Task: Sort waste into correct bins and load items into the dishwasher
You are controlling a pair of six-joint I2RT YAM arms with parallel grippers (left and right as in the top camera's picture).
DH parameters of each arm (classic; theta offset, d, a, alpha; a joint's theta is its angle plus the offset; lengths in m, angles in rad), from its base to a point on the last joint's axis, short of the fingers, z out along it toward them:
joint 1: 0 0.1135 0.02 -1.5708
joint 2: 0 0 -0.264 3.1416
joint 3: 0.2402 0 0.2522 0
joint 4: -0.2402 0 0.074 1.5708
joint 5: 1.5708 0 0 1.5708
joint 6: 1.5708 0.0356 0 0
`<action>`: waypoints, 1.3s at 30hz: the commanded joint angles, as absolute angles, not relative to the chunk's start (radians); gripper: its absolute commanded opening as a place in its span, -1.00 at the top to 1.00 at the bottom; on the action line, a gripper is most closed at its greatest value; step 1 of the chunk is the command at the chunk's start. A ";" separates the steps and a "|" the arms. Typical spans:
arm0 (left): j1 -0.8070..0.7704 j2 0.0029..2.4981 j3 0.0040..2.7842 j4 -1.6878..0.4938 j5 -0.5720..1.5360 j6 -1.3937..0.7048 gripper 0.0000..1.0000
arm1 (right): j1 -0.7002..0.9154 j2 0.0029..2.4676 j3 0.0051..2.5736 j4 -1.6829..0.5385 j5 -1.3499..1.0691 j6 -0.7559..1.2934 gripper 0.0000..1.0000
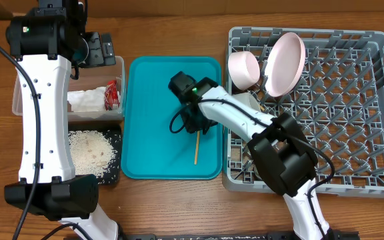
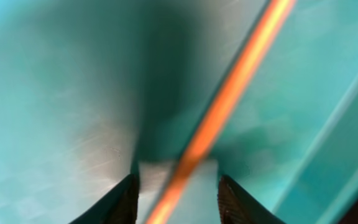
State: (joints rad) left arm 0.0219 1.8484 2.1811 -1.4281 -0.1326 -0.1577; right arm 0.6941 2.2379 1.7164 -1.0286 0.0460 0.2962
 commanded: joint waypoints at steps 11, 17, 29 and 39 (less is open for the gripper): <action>0.028 1.859 2.178 -1.428 -0.144 -0.164 -1.00 | 0.685 2.307 1.713 -1.019 -0.110 0.346 0.93; 0.028 1.859 2.178 -1.428 -0.144 -0.164 -1.00 | 0.673 2.279 1.884 -1.156 -0.022 0.306 0.92; 0.028 1.859 2.178 -1.428 -0.144 -0.164 -1.00 | 0.509 2.131 2.365 -1.533 0.089 0.307 0.92; 0.028 1.859 2.178 -1.428 -0.144 -0.164 -1.00 | 0.270 2.100 2.346 -1.681 0.104 0.210 0.92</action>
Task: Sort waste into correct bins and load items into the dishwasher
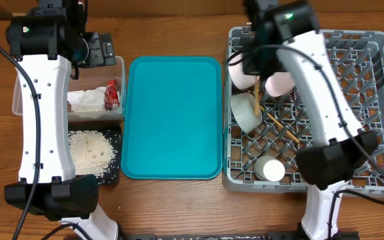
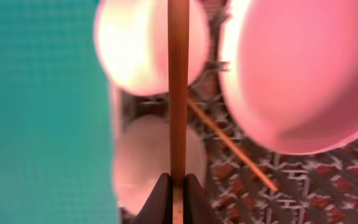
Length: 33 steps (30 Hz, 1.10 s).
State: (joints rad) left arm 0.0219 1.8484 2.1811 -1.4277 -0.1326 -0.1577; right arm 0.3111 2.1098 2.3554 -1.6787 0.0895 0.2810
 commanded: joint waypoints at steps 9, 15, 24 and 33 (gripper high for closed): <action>0.028 1.859 2.178 -1.428 -0.144 -0.164 -1.00 | 0.186 2.101 2.155 -1.625 0.109 0.147 0.92; 0.028 1.859 2.178 -1.428 -0.144 -0.164 -1.00 | 0.160 2.101 2.041 -1.599 0.115 0.148 0.45; 0.028 1.859 2.178 -1.428 -0.144 -0.164 -1.00 | 0.164 2.065 2.181 -1.665 0.058 0.152 0.12; 0.028 1.859 2.178 -1.428 -0.144 -0.164 -1.00 | 0.164 1.881 2.308 -1.689 -0.276 0.160 -1.00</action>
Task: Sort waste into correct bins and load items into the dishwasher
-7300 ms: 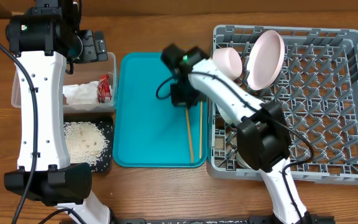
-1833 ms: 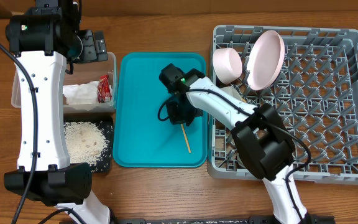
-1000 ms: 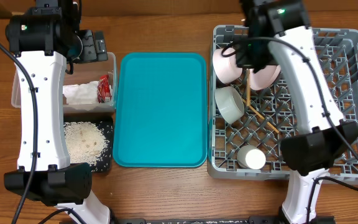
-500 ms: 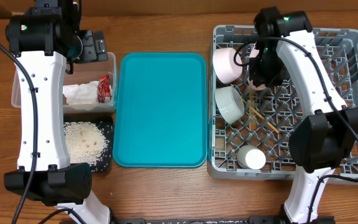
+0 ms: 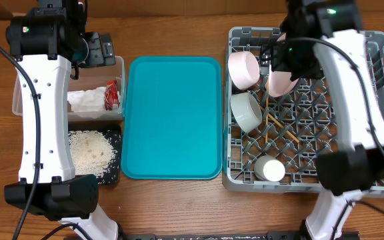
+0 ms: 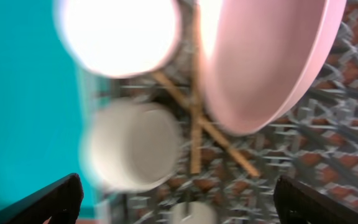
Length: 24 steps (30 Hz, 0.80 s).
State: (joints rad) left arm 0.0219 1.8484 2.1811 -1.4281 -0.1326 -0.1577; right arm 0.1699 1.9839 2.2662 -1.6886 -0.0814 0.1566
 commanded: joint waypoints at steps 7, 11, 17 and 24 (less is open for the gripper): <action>0.028 1.859 2.178 -1.428 -0.144 -0.164 -1.00 | 0.162 1.857 2.308 -1.690 -0.290 0.160 -1.00; 0.028 1.859 2.178 -1.428 -0.144 -0.164 -1.00 | 0.162 1.857 2.308 -1.692 -0.290 0.138 -1.00; 0.028 1.859 2.178 -1.428 -0.144 -0.164 -1.00 | 0.162 1.853 2.294 -1.501 -0.290 -0.060 -1.00; 0.028 1.859 2.178 -1.428 -0.144 -0.164 -1.00 | 0.161 1.744 2.091 -1.160 -0.280 -0.106 -1.00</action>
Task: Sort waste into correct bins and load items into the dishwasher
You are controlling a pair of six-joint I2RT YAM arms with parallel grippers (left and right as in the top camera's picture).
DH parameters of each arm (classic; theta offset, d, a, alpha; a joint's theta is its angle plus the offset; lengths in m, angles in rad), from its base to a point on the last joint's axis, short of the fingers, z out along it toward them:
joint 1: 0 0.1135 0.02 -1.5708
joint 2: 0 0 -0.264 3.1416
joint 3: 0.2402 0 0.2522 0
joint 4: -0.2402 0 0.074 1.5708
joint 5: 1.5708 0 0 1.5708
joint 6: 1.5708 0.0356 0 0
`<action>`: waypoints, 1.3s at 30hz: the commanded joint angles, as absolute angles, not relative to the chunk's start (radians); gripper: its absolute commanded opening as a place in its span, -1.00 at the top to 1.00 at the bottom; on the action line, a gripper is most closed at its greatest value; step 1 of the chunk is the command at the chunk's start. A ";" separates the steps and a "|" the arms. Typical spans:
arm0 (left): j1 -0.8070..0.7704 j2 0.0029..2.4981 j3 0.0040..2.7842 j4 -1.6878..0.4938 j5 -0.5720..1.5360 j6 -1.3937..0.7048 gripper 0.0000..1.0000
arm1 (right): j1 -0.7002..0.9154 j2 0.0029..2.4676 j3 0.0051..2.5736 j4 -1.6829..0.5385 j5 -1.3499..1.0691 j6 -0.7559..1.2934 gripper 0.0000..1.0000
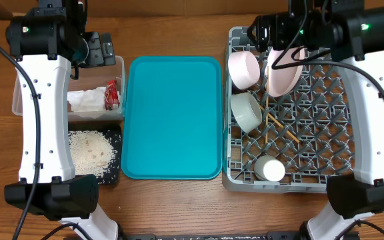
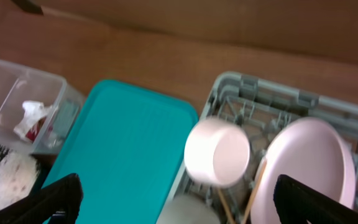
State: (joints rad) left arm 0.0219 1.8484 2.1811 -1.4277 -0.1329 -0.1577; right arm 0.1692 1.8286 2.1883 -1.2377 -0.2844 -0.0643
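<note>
The teal tray point(image 1: 172, 117) point(image 2: 123, 143) is bare. Inside the grey dish rack point(image 1: 372, 100) point(image 2: 253, 93) are a pink cup point(image 1: 243, 69) point(image 2: 217, 152), a pink plate point(image 1: 284, 73) point(image 2: 309, 162), a greyish cup point(image 1: 247, 111), a white cup point(image 1: 270, 168) and two crossed wooden chopsticks point(image 1: 275, 123) point(image 2: 257, 186). My right gripper point(image 1: 267, 32) point(image 2: 179, 208) hangs open and empty, high over the rack's rear left corner. At the far left, my left gripper point(image 1: 100, 50) hovers over the clear bin; whether it is open or shut does not show.
A clear bin point(image 1: 95, 100) point(image 2: 23, 99) with a paper napkin and a red wrapper sits left of the tray. In front of it is a black bin point(image 1: 92, 150) holding rice. The brown wooden table surrounds everything.
My right gripper, still open, has gone from low over the cups and plate to higher, at the rack's rear left corner. The chopsticks lie still in the rack. The left arm has not moved.
First my right gripper stood open around a chopstick on the tray. Then it was shut on that chopstick over the rack's left side. After that it was open, with the chopstick lying crossed over another in the rack. Now it is raised, empty.
</note>
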 commanded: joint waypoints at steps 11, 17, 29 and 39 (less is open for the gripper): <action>0.028 1.859 2.178 -1.428 -0.144 -0.164 -1.00 | 0.161 1.335 1.432 -0.721 -0.130 -0.107 -1.00; 0.028 1.859 2.178 -1.428 -0.144 -0.164 -1.00 | 0.119 1.039 1.039 -0.451 -0.133 -0.105 -1.00; 0.028 1.859 2.178 -1.428 -0.144 -0.164 -1.00 | -0.014 0.468 0.299 -0.067 -0.243 -0.102 -1.00; 0.028 1.859 2.178 -1.428 -0.144 -0.164 -1.00 | -0.014 0.133 0.008 0.022 -0.225 -0.083 -1.00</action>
